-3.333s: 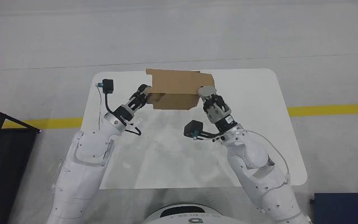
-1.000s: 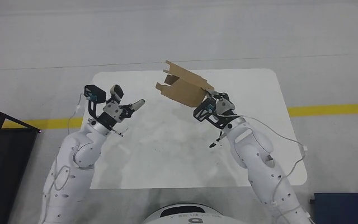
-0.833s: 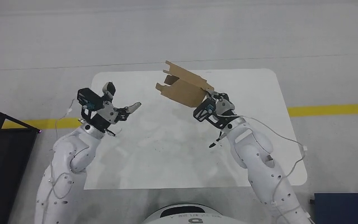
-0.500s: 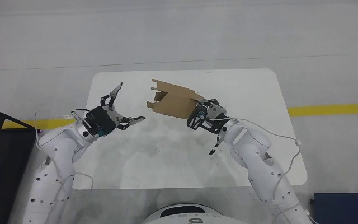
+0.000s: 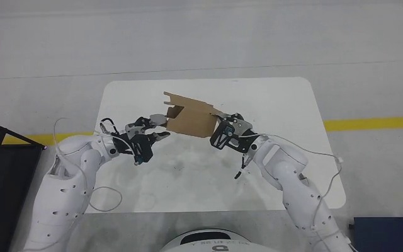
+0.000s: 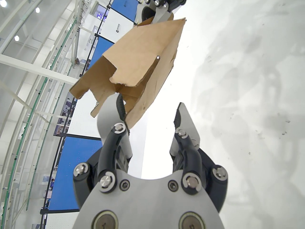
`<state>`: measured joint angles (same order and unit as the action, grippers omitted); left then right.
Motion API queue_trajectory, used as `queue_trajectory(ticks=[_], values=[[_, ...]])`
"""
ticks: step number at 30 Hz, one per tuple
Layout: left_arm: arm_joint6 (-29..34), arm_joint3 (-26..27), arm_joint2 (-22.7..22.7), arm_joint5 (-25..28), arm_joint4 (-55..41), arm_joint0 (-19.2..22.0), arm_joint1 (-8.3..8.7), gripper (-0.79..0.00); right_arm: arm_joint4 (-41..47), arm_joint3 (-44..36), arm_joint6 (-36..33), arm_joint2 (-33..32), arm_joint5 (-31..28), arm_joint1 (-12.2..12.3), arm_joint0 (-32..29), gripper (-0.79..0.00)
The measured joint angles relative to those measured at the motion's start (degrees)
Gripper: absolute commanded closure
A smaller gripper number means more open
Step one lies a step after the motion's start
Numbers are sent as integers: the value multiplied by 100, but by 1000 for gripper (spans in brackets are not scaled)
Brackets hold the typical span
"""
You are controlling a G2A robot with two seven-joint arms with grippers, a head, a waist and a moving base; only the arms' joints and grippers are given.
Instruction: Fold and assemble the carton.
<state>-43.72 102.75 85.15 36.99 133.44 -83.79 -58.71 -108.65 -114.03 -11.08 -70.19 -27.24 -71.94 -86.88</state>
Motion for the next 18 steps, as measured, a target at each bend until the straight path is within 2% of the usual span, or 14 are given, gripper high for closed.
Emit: queue_trajectory(ticks=[3, 8, 9, 10, 11, 18], values=[[23, -67, -65, -50, 9, 88, 16, -219, -8, -12, -6, 7, -35, 10, 17, 0], [78, -157, -116, -132, -49, 161, 41, -43, -81, 20, -33, 33, -9, 21, 65, -9], [89, -171, -119, -143, -73, 168, 45, 0, -90, 27, -33, 38, 4, 23, 73, -320], [103, -190, -119, -148, -117, 173, 50, 0, -100, 34, -18, 45, 28, 24, 82, -723], [116, -203, -116, -148, -158, 174, 54, 0, -110, 39, -2, 49, 51, 26, 89, -785], [234, -396, -114, -82, -699, 81, 67, 0, -131, 64, 135, 78, 275, 31, 109, -785]])
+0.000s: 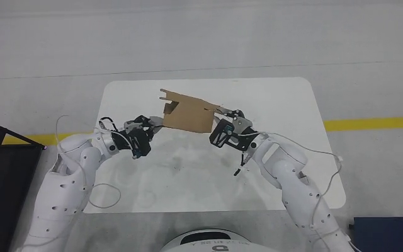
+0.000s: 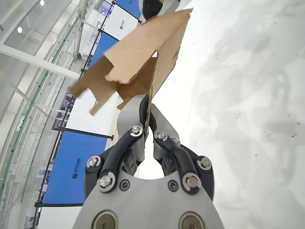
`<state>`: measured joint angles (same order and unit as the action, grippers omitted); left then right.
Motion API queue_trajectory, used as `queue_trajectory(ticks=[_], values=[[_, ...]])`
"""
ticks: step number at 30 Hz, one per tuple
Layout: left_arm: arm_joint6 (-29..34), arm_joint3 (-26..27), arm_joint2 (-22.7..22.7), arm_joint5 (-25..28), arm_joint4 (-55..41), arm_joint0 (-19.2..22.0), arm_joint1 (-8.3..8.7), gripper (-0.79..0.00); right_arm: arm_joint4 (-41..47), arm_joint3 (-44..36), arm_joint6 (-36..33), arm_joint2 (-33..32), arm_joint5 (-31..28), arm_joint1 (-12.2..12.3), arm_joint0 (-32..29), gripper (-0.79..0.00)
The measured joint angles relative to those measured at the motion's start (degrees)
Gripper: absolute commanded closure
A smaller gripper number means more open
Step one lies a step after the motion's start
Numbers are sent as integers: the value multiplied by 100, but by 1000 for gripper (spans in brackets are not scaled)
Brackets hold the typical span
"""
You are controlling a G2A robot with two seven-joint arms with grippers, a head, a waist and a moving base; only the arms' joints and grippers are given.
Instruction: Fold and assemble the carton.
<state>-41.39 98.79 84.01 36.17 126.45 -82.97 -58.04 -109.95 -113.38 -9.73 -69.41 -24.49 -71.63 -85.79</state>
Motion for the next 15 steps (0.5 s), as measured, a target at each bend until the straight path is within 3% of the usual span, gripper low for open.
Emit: queue_trajectory(ticks=[5, 9, 11, 15], values=[[592, -329, 34, 6, -1204, -132, -88, 0, 326, -114, 38, -248, 461, -1, -186, -785], [1557, -392, -74, 262, -2594, -249, -181, 0, 1446, -372, 534, -637, 590, 3, -577, -785], [1940, -416, -134, 437, -3143, -310, -209, 0, 2032, -448, 784, -745, 361, 12, -737, -785], [3297, -471, -298, 543, -4497, -336, -283, 0, 3611, -364, 1061, -697, -1195, 71, -924, -785]])
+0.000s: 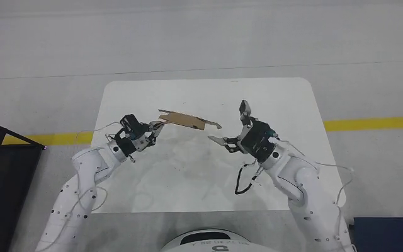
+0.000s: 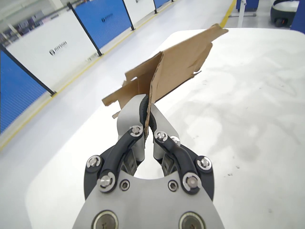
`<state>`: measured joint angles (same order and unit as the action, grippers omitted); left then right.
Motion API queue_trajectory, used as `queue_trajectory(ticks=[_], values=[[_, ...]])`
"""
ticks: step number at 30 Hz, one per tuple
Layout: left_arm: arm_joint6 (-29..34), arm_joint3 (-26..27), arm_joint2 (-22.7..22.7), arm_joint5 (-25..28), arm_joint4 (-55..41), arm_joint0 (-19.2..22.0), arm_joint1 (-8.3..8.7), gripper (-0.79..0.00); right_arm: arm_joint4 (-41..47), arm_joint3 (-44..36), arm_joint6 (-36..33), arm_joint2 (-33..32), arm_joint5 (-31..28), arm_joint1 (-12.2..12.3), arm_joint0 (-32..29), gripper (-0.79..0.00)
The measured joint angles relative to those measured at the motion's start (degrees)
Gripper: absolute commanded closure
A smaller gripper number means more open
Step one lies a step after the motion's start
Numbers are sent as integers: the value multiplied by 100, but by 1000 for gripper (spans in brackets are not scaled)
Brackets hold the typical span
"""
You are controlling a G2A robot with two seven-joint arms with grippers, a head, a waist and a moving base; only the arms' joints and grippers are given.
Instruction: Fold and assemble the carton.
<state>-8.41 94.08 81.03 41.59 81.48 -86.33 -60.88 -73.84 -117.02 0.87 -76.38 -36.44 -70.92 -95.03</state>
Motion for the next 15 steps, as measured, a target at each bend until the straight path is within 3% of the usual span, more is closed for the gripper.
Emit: queue_trajectory(ticks=[3, 6, 10, 13, 15], values=[[859, 90, -119, -130, -952, -17, -45, 0, 490, 118, -198, 29, -845, 51, 41, -693], [1678, 226, -217, -431, -1928, 2, -83, 0, 155, 223, -593, 121, -1324, 105, 108, -683], [2291, 550, -308, -231, -2367, 57, -69, 0, -458, 525, -1040, 275, -1151, 125, 241, -579], [2273, 638, -305, -39, -2310, 41, -50, 0, -561, 797, -1245, 396, -919, 119, 419, -690], [2232, 663, -285, 101, -2306, 40, -37, 0, -545, 931, -1372, 453, -782, 114, 529, -646]])
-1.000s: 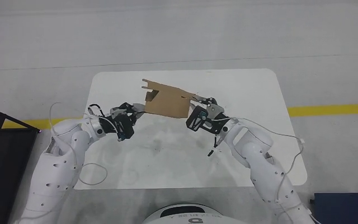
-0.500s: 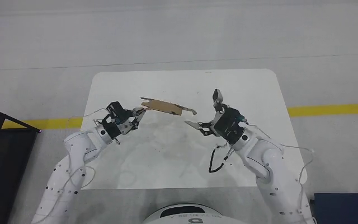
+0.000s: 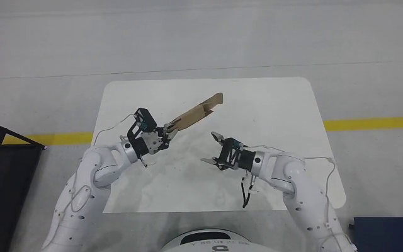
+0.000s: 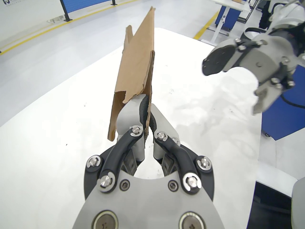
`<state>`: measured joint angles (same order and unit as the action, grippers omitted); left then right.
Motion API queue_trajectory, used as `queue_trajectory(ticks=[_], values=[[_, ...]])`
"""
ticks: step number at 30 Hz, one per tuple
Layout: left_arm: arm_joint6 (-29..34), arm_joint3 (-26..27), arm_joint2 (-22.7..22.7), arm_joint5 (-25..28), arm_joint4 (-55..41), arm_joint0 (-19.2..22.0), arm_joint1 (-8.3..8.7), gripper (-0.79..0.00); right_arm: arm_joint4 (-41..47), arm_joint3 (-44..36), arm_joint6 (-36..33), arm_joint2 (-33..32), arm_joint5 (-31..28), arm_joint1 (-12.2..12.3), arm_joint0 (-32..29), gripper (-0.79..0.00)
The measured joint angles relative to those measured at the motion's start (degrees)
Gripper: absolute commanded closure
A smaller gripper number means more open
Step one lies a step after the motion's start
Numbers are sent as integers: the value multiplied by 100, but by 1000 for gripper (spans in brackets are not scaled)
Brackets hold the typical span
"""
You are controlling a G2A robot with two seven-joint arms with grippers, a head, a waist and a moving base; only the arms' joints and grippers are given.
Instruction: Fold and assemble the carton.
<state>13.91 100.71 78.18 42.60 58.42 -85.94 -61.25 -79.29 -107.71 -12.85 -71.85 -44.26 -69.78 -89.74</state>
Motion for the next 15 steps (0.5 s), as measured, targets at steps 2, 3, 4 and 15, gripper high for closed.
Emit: queue_trajectory(ticks=[2, 3, 4, 15], values=[[-38, -5, 22, 110, -42, -8, 11, 0, 131, 94, -48, 9, 142, -6, 77, -551], [-42, -9, 35, 172, -52, -10, 19, 0, 254, 158, -71, -5, 253, -10, 122, -517], [-42, -8, 43, 232, -44, -8, 26, 0, 334, 197, -106, -17, 326, -12, 157, -489], [-431, -37, 130, 715, 237, -84, 85, 0, 611, 195, -320, -11, 576, 20, 355, -468]])
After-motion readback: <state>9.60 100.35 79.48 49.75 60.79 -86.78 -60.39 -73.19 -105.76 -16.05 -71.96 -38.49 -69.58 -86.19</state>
